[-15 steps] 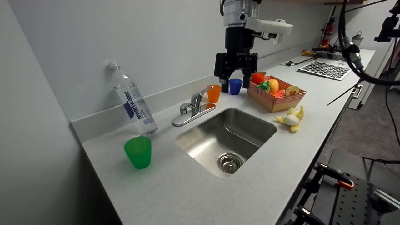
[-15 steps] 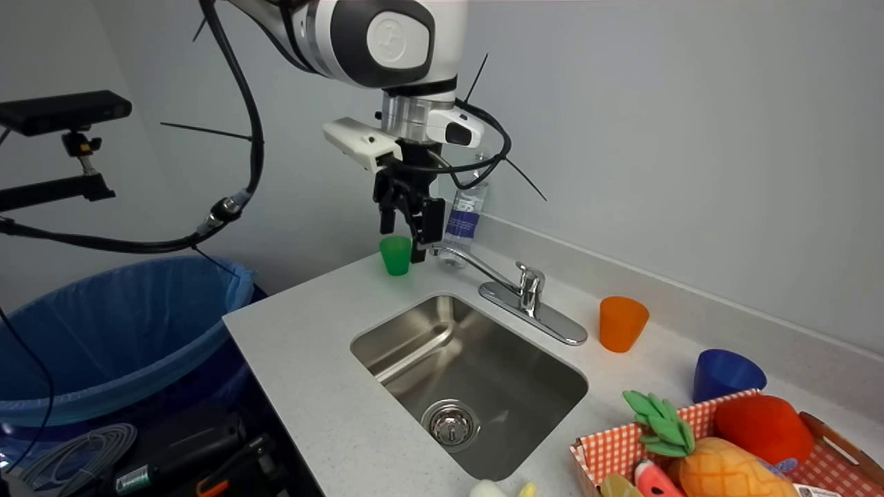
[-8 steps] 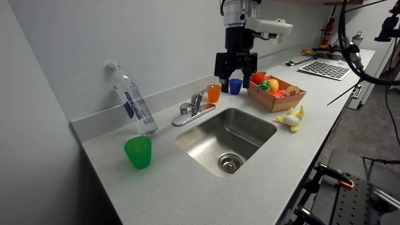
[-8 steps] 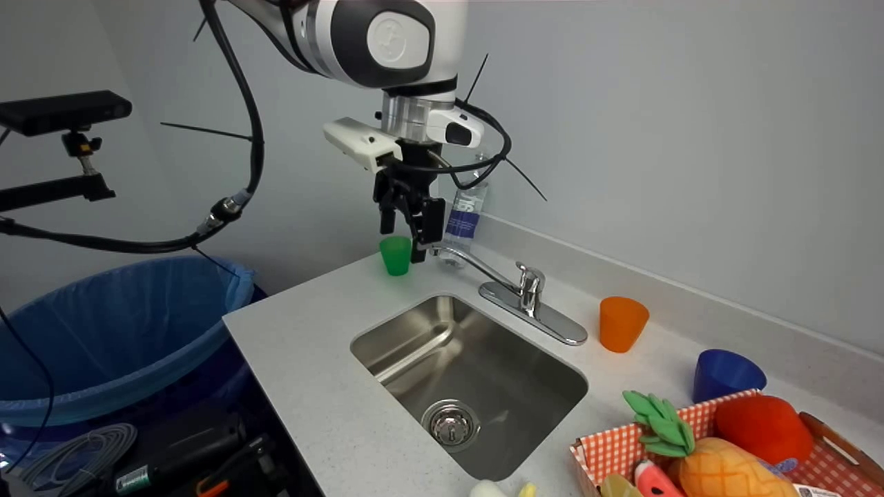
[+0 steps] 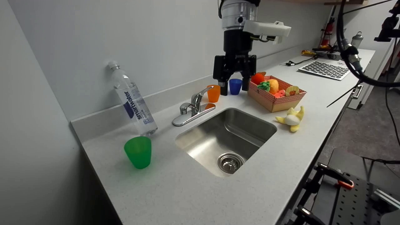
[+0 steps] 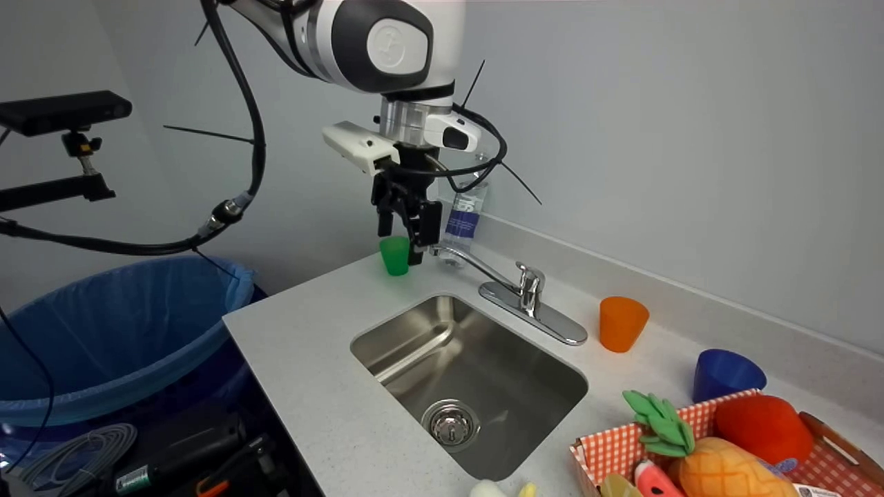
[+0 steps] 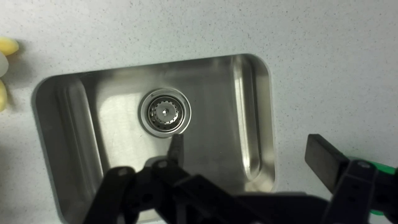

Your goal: Push the faucet of the sink to the right.

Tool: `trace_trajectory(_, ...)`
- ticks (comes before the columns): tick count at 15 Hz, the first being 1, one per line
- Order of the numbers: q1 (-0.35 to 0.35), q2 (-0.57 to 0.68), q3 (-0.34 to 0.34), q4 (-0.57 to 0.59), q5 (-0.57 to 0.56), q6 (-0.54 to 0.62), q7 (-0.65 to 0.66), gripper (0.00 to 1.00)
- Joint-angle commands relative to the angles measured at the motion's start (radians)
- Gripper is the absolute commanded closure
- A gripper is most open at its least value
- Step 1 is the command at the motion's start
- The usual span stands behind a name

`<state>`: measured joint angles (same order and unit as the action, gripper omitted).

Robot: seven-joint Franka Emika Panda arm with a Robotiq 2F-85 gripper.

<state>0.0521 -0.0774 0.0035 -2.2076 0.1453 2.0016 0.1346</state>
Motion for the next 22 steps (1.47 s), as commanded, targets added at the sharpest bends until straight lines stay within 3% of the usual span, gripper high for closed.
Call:
trace_trajectory(1, 0.003, 0.052, 0.031, 0.049, -0.003, 0.005, 0.065, 0.00)
trace_trajectory(11, 0.028, 0.269, 0.055, 0.269, -0.025, 0.105, 0.283, 0.00)
trace_trajectory(22, 0.053, 0.463, 0.056, 0.464, 0.037, 0.198, 0.292, 0.00)
